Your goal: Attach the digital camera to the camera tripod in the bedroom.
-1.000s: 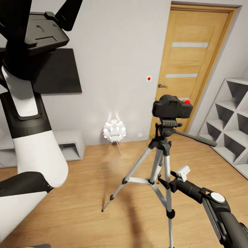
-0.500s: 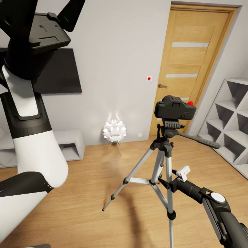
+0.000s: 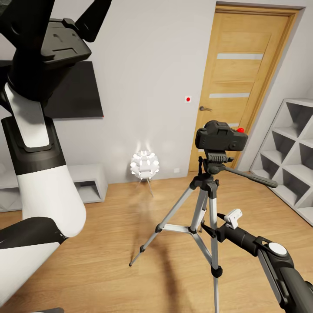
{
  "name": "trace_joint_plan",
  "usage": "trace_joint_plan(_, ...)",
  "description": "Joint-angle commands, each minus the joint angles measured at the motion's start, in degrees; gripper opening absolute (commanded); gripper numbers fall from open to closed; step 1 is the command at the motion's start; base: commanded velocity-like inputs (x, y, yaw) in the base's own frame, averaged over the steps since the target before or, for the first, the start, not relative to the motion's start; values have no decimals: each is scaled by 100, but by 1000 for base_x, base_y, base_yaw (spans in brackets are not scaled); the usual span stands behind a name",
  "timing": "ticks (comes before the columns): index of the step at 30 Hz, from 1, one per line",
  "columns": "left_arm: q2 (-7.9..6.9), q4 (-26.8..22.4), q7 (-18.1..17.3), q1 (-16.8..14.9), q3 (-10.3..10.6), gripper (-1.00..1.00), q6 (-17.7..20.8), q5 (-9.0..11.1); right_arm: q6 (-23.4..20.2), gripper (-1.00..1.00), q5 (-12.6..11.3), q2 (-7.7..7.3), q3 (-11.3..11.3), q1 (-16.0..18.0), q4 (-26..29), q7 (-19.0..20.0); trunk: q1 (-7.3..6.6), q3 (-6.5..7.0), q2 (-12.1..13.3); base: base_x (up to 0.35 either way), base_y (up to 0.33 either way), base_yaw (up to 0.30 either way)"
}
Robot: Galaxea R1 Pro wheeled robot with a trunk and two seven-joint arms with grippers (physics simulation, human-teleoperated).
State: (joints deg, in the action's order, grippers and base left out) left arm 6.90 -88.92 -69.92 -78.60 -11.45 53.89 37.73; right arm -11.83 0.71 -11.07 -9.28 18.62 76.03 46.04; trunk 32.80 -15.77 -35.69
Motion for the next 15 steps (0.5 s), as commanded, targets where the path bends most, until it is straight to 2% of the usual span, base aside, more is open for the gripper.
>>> trace_joint_plan(1,3,3,-13,-5,-6,100,42,-1,-43,100,7,-5,-12,-1,10,30,2,-9,-8,0,0,0)
trace_joint_plan(4,-4,5,4,7,1,100,44,-16,-45,100,3,-25,-85,-47,15,35,2,-9,-8,0,0,0)
trace_joint_plan(8,-109,-42,458,193,22,100,125,-35,-47,100,1,-33,-209,-72,17,43,2,-9,-8,0,0,0)
trace_joint_plan(11,-213,-104,776,586,24,100,332,-45,-48,100,0,-34,-244,-76,17,44,2,-9,-8,0,0,0)
trace_joint_plan(12,-251,-135,928,843,14,100,431,-51,-48,100,0,-35,-252,-77,17,43,2,-9,-8,0,0,0)
trace_joint_plan(13,-315,-189,1062,1081,4,100,494,-56,-48,100,0,-35,-258,-77,17,41,2,-9,-8,0,0,0)
trace_joint_plan(14,-366,-215,1121,1183,2,100,516,-56,-48,100,2,-35,-260,-77,17,40,2,-9,-8,0,0,0)
trace_joint_plan(15,-507,-254,1207,1342,3,100,548,-54,-48,100,1,-35,-263,-77,17,42,2,-9,-8,0,0,0)
